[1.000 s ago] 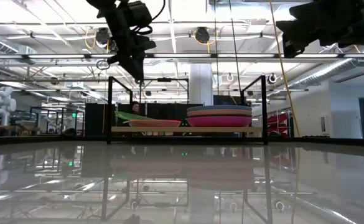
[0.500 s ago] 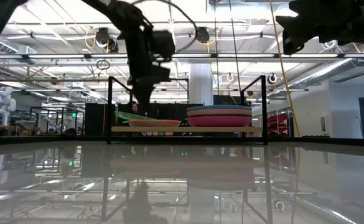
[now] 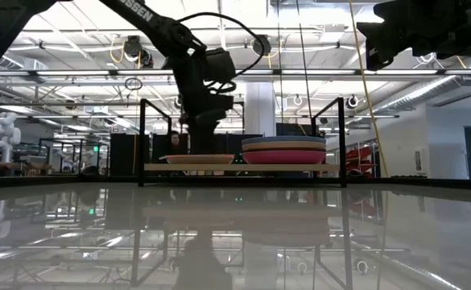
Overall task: Place and stack plates onto a shelf
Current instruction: Stack the light green plate on the light orange plate, then return to Home Position
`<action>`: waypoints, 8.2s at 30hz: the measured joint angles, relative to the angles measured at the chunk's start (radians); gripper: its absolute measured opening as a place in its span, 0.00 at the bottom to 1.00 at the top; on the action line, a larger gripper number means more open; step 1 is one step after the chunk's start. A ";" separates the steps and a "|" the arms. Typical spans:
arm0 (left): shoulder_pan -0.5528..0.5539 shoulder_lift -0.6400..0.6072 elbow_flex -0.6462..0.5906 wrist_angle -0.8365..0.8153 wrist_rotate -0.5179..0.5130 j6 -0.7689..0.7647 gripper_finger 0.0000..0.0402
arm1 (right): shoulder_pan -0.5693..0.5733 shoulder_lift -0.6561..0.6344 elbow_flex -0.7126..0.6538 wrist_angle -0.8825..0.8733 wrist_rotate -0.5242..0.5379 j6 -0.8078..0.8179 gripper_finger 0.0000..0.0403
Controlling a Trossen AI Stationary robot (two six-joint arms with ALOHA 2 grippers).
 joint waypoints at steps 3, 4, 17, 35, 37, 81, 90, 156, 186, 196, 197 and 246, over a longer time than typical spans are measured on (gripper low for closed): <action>0.001 0.000 0.000 0.056 0.072 0.007 0.22 | 0.000 0.000 0.000 -0.001 0.000 0.000 0.36; 0.001 0.000 0.000 0.068 0.089 0.010 0.22 | 0.000 0.000 0.000 -0.004 0.000 0.000 0.36; 0.003 -0.343 0.014 0.064 0.098 -0.090 0.22 | 0.000 -0.053 0.000 -0.056 -0.082 0.081 0.36; -0.308 -1.082 -0.752 0.741 0.073 -0.240 0.22 | 0.000 -0.523 0.044 -0.620 0.018 0.115 0.36; -0.344 -1.133 -0.832 0.829 0.072 -0.253 0.22 | 0.001 -0.562 0.077 -0.712 0.066 0.105 0.36; -0.295 -1.882 -1.460 1.022 0.126 -0.135 0.22 | 0.000 -0.730 -0.043 -0.684 0.315 -0.043 0.36; -0.248 -1.936 -1.451 0.819 0.154 -0.162 0.22 | 0.000 -0.729 -0.044 -0.734 0.316 -0.006 0.36; -0.249 -1.939 -1.454 0.650 0.146 -0.177 0.02 | 0.000 -0.718 -0.156 -0.470 0.315 0.165 0.02; -0.249 -1.939 -1.455 0.651 0.145 -0.177 0.02 | 0.000 -0.717 -0.152 -0.426 0.311 0.165 0.02; -0.249 -1.939 -1.455 0.651 0.145 -0.177 0.03 | 0.000 -0.717 -0.151 -0.426 0.311 0.165 0.02; -0.249 -1.939 -1.455 0.651 0.145 -0.177 0.03 | 0.000 -0.717 -0.151 -0.426 0.311 0.165 0.02; -0.249 -1.939 -1.455 0.651 0.145 -0.177 0.02 | 0.000 -0.717 -0.151 -0.426 0.310 0.165 0.02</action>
